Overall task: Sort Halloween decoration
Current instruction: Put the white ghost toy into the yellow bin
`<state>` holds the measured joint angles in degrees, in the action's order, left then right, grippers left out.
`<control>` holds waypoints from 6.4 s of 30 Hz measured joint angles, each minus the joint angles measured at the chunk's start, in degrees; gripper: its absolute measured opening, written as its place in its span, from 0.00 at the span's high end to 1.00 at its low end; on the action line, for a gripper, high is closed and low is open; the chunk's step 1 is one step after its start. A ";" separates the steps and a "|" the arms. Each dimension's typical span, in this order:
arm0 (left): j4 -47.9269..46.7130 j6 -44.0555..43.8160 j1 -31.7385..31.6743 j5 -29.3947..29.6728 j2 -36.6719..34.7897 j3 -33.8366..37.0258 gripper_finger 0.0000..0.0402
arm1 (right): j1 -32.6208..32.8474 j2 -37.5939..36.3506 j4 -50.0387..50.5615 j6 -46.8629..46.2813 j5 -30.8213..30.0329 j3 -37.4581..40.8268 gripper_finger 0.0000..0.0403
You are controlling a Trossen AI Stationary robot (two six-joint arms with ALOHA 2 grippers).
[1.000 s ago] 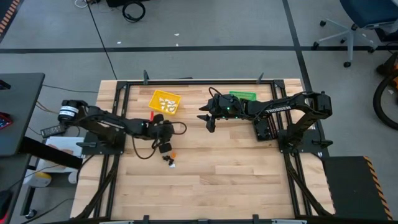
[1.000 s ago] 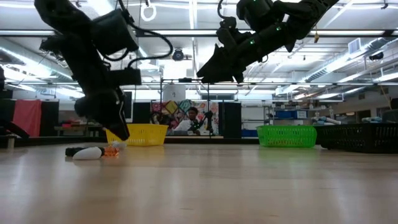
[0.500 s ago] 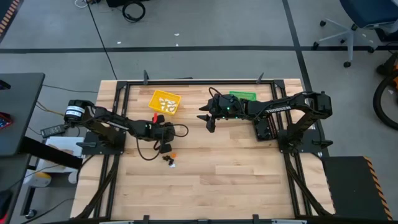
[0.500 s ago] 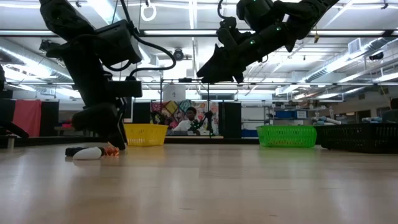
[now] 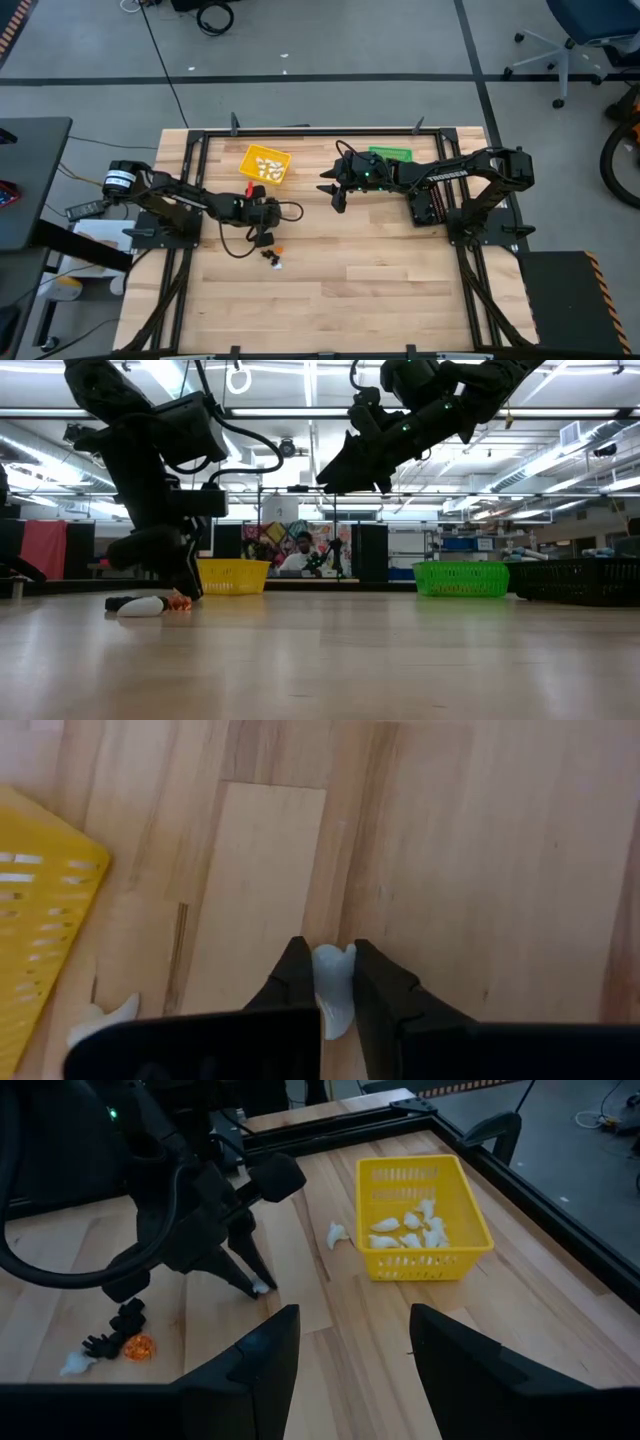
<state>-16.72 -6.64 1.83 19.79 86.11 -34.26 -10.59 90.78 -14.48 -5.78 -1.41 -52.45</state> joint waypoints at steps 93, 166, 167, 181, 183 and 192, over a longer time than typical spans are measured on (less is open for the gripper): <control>4.61 -22.11 -17.60 -0.60 -15.56 9.52 0.64 | 0.35 0.00 -0.92 1.03 0.01 0.00 0.52; 9.87 -19.75 -18.59 -5.75 -6.28 6.99 0.95 | 0.44 0.00 -1.71 1.05 0.15 0.00 0.52; 9.83 -19.75 -18.37 -5.83 -6.27 6.88 0.95 | 0.44 0.00 -1.72 1.05 0.15 0.00 0.52; 8.47 -18.83 -17.20 -5.99 -6.27 5.77 1.00 | 0.44 0.00 -1.70 1.07 0.13 0.00 0.52; 8.28 -18.81 -17.20 -5.99 -6.28 5.77 1.00 | 0.45 0.00 -1.70 1.07 0.11 0.00 0.52; 8.14 -18.28 -16.77 -6.01 -6.57 5.73 1.00 | 0.44 0.00 -1.70 1.07 0.09 0.00 0.52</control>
<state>-8.58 -24.92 -14.95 13.78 79.54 -28.53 -10.15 90.78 -16.19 -4.71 -1.32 -52.45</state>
